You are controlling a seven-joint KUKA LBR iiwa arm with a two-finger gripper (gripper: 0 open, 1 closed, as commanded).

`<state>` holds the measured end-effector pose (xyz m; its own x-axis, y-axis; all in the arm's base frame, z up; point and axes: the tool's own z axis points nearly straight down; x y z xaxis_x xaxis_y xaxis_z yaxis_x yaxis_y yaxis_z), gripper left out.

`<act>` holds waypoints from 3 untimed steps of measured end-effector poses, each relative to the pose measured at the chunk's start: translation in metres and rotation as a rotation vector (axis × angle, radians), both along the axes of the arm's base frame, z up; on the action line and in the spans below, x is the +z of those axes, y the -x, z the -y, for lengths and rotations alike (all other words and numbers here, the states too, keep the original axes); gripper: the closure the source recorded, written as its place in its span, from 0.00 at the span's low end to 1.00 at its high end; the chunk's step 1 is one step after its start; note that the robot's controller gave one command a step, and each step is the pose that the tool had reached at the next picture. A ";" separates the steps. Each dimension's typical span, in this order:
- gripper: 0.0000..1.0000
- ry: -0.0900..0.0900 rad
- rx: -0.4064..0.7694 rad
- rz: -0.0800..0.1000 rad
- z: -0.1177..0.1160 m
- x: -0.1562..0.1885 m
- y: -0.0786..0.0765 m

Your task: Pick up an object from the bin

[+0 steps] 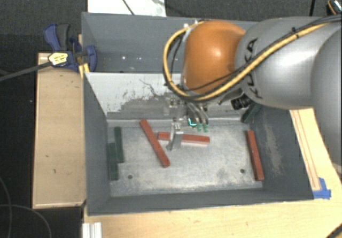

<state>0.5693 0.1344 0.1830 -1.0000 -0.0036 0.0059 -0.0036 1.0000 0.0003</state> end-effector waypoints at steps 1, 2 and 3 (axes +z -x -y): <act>0.00 0.000 -0.171 0.002 0.006 -0.116 0.011; 1.00 -0.003 -0.173 0.015 0.006 -0.109 0.007; 0.00 -0.002 -0.176 0.010 0.006 -0.111 0.008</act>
Offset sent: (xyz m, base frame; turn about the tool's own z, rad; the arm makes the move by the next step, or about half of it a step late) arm -0.0101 -0.0061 -0.1130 0.1701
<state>0.5609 0.1283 0.0717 -0.9852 0.1713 -0.0041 0.1713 0.9852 0.0028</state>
